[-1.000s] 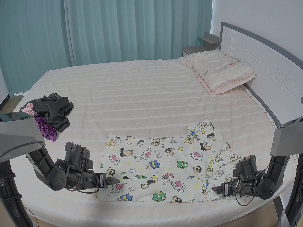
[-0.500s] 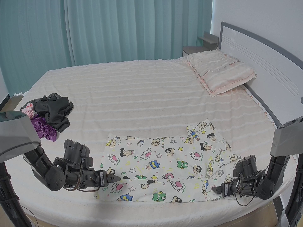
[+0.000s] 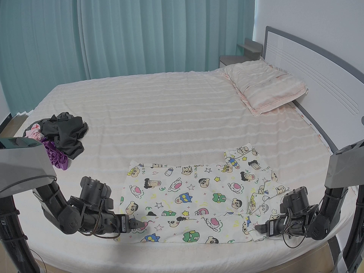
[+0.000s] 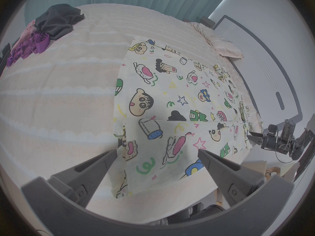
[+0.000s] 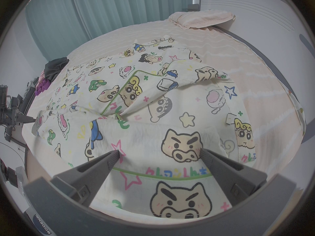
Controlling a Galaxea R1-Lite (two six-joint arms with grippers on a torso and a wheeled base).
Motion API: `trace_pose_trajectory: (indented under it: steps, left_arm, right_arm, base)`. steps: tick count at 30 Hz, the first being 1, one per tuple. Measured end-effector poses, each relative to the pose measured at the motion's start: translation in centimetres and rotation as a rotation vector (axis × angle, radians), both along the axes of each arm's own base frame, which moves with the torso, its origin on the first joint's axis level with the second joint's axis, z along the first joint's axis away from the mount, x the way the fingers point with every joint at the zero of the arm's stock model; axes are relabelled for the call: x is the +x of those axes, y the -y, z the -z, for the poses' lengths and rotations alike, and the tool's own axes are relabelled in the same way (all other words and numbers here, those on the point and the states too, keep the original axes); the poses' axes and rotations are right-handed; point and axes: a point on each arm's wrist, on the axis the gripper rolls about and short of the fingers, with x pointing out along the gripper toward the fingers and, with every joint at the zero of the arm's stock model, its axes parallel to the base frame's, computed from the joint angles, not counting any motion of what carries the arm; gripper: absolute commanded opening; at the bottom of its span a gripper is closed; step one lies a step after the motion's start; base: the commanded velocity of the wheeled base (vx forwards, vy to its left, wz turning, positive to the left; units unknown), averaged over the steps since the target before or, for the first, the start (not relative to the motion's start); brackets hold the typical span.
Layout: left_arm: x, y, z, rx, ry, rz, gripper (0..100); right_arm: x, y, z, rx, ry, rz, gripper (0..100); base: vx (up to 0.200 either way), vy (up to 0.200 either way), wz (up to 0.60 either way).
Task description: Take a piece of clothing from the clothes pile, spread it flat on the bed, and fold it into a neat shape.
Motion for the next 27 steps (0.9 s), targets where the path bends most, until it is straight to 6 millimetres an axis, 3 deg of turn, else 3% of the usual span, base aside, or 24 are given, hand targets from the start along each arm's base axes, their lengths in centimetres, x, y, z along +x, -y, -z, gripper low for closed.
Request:
trace_pose_trajectory:
  steps: [10, 11, 20, 27]
  left_arm:
    - [0.13, 0.29, 0.41, -0.002, -0.005, 0.007, 100]
    - [0.22, 0.31, 0.46, -0.003, 0.0, 0.007, 0]
    - [0.18, 0.15, 0.98, 0.005, 0.01, -0.001, 0]
    - [-0.21, -0.22, 0.21, 0.01, 0.03, -0.016, 0]
  right_arm:
    - [-0.04, -0.06, -0.01, 0.001, 0.0, -0.003, 100]
    - [-0.07, -0.07, 0.0, 0.001, -0.001, -0.004, 100]
    - [-0.05, -0.03, 0.0, 0.001, -0.001, -0.003, 100]
    - [-0.05, -0.03, 0.0, 0.0, -0.001, -0.002, 100]
  base:
    - [0.0, 0.0, 0.0]
    - [0.0, 0.0, 0.0]
    - [0.0, 0.0, 0.0]
    - [0.0, 0.0, 0.0]
